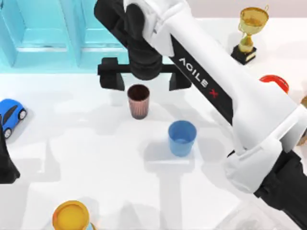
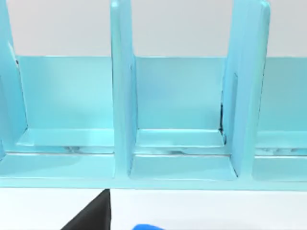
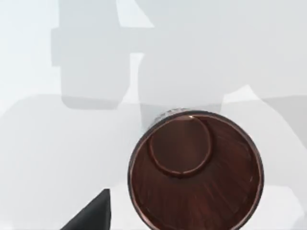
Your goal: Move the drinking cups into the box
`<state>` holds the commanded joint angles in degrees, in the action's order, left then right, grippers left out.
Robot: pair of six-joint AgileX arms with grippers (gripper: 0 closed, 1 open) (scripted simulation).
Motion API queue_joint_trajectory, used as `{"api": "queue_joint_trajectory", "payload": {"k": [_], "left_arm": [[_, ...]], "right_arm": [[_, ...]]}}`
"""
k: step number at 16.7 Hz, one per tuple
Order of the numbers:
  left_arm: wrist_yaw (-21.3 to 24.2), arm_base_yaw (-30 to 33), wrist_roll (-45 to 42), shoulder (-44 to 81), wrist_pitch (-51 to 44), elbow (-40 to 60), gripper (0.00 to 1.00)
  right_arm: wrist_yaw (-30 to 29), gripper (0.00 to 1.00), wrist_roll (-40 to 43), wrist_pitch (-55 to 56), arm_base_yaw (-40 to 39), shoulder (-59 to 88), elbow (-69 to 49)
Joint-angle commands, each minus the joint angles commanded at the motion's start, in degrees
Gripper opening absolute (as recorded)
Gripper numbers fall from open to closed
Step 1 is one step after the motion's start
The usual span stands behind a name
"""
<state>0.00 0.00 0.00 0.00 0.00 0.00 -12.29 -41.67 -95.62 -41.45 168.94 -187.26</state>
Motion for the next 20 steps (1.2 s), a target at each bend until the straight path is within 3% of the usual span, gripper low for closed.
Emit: {"api": "queue_joint_trajectory", "payload": {"k": [4, 9, 20], "left_arm": [[0.00, 0.00, 0.00, 0.00, 0.00, 0.00, 1.00], [0.00, 0.00, 0.00, 0.00, 0.00, 0.00, 1.00], [0.00, 0.00, 0.00, 0.00, 0.00, 0.00, 1.00]], "right_arm": [[0.09, 1.00, 1.00, 0.60, 1.00, 8.41, -7.98], [0.10, 1.00, 1.12, 0.63, 1.11, 9.60, -9.15], [0.10, 0.17, 1.12, 0.63, 1.11, 9.60, -9.15]]}}
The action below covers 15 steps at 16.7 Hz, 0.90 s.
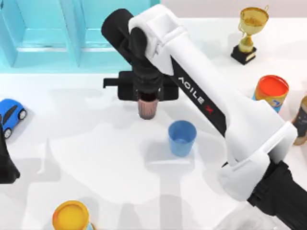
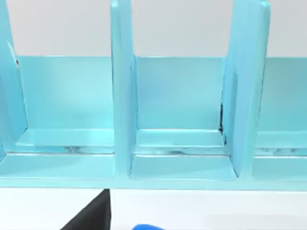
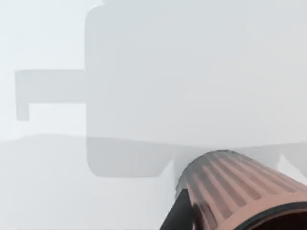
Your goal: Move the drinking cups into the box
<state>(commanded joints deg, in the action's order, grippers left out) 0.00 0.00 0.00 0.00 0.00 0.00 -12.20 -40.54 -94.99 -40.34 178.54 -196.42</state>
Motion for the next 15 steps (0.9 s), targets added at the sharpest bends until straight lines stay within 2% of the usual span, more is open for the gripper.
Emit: {"api": "queue_joint_trajectory", "payload": {"k": [2, 3, 12, 15], "left_arm": [[0.00, 0.00, 0.00, 0.00, 0.00, 0.00, 1.00], [0.00, 0.00, 0.00, 0.00, 0.00, 0.00, 1.00], [0.00, 0.00, 0.00, 0.00, 0.00, 0.00, 1.00], [0.00, 0.00, 0.00, 0.00, 0.00, 0.00, 1.00]], "right_arm": [[0.00, 0.02, 0.00, 0.00, 0.00, 0.00, 0.00], [0.00, 0.00, 0.00, 0.00, 0.00, 0.00, 0.00], [0.04, 0.00, -0.08, 0.06, -0.19, -0.05, 0.11], [0.21, 0.00, 0.39, 1.75, 0.50, -3.31, 3.89]]}}
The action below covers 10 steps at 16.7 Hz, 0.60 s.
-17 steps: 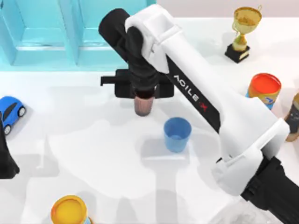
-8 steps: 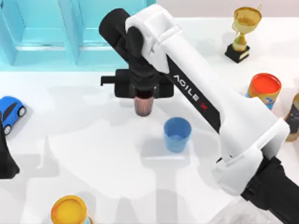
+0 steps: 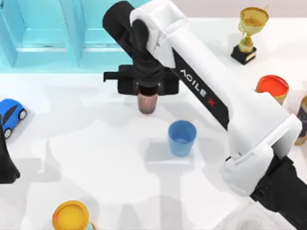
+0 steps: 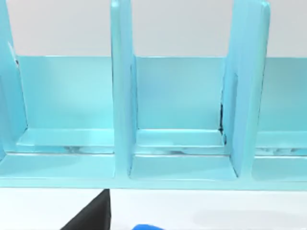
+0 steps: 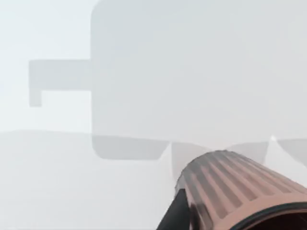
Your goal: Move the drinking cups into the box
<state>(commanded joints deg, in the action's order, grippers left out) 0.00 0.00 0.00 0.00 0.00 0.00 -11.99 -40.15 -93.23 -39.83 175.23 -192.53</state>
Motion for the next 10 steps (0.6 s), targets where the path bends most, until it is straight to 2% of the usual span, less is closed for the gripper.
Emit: {"api": "queue_joint_trajectory", "payload": {"k": [4, 10], "left_arm": [[0.00, 0.00, 0.00, 0.00, 0.00, 0.00, 1.00], [0.00, 0.00, 0.00, 0.00, 0.00, 0.00, 1.00]], "right_arm": [[0.59, 0.00, 1.60, 5.17, 1.90, -9.95, 13.60], [1.78, 0.00, 5.31, 15.30, 5.42, -29.55, 46.18]]}}
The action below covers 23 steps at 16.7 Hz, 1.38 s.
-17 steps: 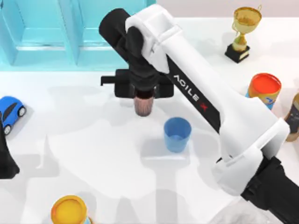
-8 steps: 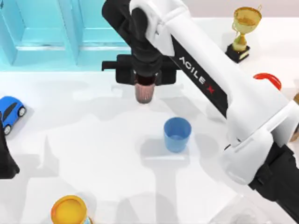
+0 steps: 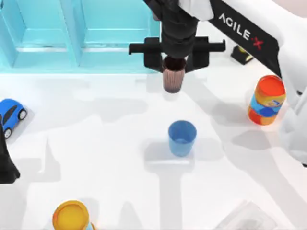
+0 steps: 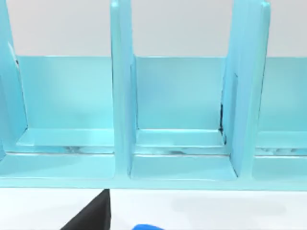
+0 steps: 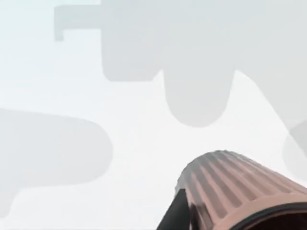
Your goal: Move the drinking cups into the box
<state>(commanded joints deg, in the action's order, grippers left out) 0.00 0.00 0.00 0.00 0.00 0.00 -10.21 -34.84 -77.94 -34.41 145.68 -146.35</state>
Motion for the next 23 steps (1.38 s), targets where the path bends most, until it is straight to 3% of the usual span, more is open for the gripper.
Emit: {"api": "queue_joint_trajectory", "payload": {"k": [6, 15, 19, 23], "left_arm": [[0.00, 0.00, 0.00, 0.00, 0.00, 0.00, 1.00], [0.00, 0.00, 0.00, 0.00, 0.00, 0.00, 1.00], [0.00, 0.00, 0.00, 0.00, 0.00, 0.00, 1.00], [0.00, 0.00, 0.00, 0.00, 0.00, 0.00, 1.00]], "right_arm": [[0.87, 0.00, 3.08, 7.56, 2.72, -14.70, 21.15], [1.50, 0.00, 4.21, 8.77, 4.54, -17.42, 23.87], [4.15, 0.00, 9.35, 9.54, 14.31, -21.73, 26.46], [7.62, 0.00, 19.67, 9.59, 31.92, -29.31, 32.80]]}}
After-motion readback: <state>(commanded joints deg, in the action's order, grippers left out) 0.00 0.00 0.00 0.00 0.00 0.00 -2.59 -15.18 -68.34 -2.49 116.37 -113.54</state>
